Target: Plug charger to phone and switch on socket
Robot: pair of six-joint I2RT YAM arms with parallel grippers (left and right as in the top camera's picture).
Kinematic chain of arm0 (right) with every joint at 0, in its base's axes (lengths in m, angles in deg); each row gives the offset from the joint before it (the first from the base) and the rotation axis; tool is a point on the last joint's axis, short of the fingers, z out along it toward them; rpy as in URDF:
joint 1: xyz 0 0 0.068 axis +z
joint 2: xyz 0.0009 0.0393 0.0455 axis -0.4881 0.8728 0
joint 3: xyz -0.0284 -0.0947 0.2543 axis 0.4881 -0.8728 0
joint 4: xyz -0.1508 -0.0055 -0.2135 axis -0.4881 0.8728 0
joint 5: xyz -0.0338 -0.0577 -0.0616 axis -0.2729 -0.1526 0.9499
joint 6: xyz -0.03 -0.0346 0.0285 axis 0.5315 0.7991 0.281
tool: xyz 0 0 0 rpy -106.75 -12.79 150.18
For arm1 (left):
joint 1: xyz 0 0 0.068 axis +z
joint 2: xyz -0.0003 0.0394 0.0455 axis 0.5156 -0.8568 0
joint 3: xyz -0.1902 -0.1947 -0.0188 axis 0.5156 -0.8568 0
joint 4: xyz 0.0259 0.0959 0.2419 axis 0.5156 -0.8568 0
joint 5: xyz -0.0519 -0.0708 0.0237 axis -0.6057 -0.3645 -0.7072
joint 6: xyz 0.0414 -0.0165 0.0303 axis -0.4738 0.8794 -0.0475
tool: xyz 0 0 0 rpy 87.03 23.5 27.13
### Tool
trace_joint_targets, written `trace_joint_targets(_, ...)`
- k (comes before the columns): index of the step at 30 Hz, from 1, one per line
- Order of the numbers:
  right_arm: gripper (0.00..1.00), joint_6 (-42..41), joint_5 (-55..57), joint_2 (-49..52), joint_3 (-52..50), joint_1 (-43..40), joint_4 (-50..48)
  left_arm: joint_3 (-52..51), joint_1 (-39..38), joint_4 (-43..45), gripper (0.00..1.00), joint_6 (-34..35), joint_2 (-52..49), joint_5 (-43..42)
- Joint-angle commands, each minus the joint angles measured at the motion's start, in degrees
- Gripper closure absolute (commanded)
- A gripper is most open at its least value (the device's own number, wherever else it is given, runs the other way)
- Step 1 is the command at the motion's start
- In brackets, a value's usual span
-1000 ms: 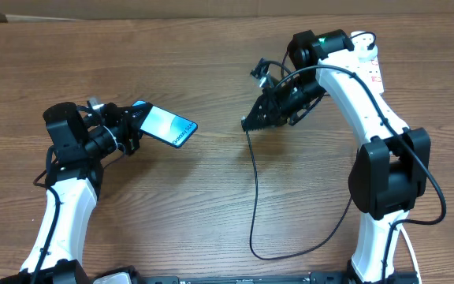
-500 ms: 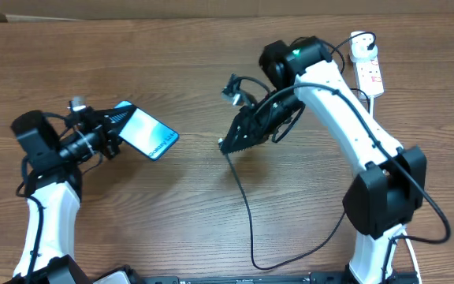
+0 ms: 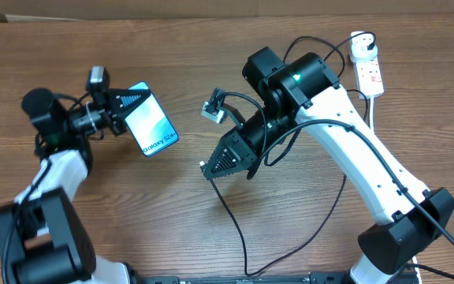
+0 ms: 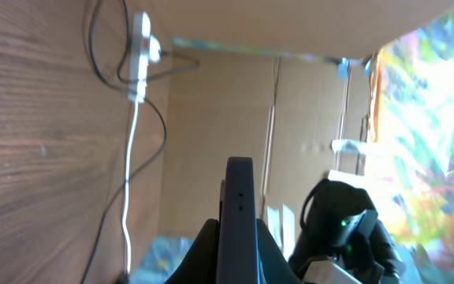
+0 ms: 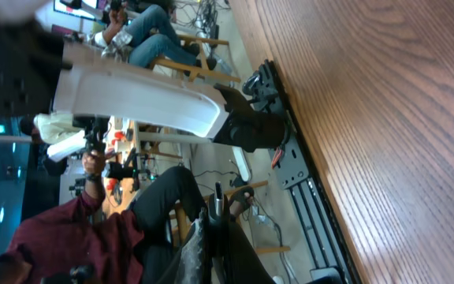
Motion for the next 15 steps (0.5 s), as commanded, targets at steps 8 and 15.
trace_joint_targets(8, 0.96, -6.5, -3.9, 1.7, -5.7, -1.7, -11.1, 10.2, -3.1, 2.0, 0.96, 8.9, -4.7, -5.1)
trace_joint_targets(15, 0.96, -14.2, -5.9, 2.0, -5.7, -0.5, -18.9, 10.5, -3.6, 2.0, 0.96, 8.2, -4.8, -5.1)
